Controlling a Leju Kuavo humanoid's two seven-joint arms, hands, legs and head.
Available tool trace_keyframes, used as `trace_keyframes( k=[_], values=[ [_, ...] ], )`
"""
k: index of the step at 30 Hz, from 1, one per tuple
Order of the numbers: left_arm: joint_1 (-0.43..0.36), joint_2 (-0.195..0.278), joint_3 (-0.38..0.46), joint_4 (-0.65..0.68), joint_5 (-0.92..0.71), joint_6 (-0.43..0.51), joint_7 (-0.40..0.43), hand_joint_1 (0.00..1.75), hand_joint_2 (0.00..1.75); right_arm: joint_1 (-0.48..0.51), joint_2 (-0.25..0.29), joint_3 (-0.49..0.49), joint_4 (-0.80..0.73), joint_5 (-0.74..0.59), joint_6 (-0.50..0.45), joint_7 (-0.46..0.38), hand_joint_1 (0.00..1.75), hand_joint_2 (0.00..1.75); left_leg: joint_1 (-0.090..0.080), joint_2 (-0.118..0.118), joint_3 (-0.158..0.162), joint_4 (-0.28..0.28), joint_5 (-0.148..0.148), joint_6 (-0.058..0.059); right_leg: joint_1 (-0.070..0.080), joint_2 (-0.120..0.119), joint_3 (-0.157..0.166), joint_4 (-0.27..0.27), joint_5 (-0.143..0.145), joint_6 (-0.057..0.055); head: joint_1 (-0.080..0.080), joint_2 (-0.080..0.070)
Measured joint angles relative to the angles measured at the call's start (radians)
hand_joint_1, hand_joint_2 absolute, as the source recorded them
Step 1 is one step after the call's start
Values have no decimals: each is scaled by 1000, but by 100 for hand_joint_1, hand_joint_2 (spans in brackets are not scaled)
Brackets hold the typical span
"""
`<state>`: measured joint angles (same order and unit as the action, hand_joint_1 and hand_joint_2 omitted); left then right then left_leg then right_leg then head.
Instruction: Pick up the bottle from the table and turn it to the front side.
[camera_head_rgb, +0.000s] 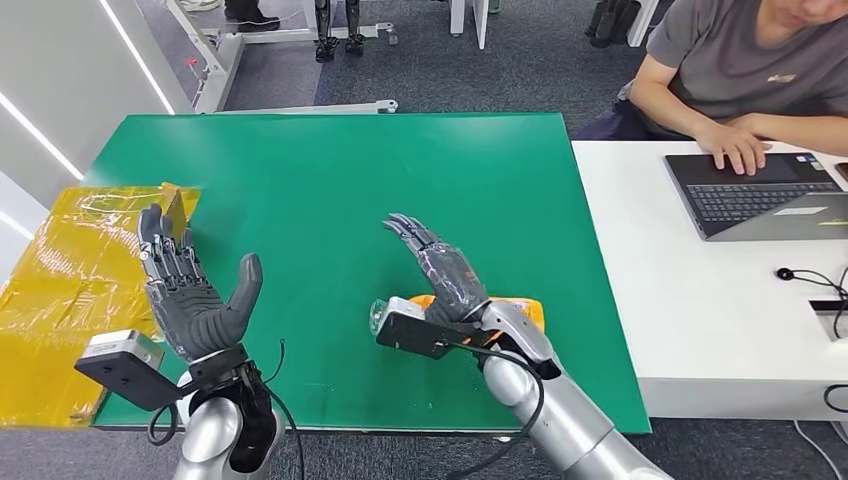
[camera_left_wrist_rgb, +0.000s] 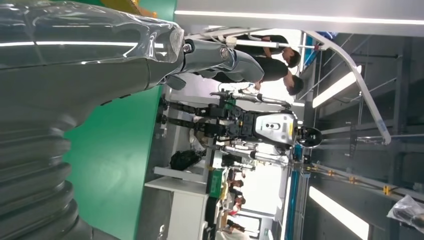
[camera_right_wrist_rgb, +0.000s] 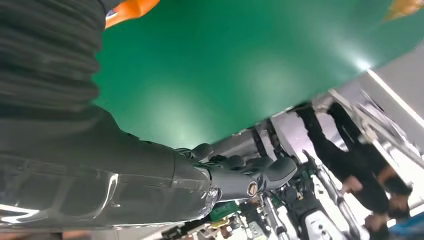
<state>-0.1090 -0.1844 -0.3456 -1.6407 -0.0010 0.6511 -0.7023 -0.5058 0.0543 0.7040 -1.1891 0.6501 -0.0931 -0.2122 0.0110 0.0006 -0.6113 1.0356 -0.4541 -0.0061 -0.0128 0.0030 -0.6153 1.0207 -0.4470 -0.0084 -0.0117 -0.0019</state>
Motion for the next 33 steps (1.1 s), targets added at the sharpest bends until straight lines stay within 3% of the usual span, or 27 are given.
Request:
trace_keyframes(
  k=[6,11,24,33],
  values=[
    [-10,2,0,11,4,-67,0,0,175,-106,-70,77,94,138,140,67,0,175,0,-1,0,1,0,0,0,-1,0,0,0,0,0,0],
    [-45,2,0,51,9,-115,0,0,175,-123,-162,132,122,178,206,109,0,175,0,-2,0,1,0,0,0,-2,1,-1,0,1,0,0],
    [-103,-5,-3,132,20,-140,0,0,175,-117,-364,199,101,175,335,182,0,175,0,-1,0,2,0,0,0,-1,0,-1,1,1,0,0],
    [-108,-10,-9,153,21,-140,0,0,175,-115,-439,218,63,165,379,205,0,175,0,-1,0,2,0,0,0,-1,0,-1,1,1,0,0]
  ],
)
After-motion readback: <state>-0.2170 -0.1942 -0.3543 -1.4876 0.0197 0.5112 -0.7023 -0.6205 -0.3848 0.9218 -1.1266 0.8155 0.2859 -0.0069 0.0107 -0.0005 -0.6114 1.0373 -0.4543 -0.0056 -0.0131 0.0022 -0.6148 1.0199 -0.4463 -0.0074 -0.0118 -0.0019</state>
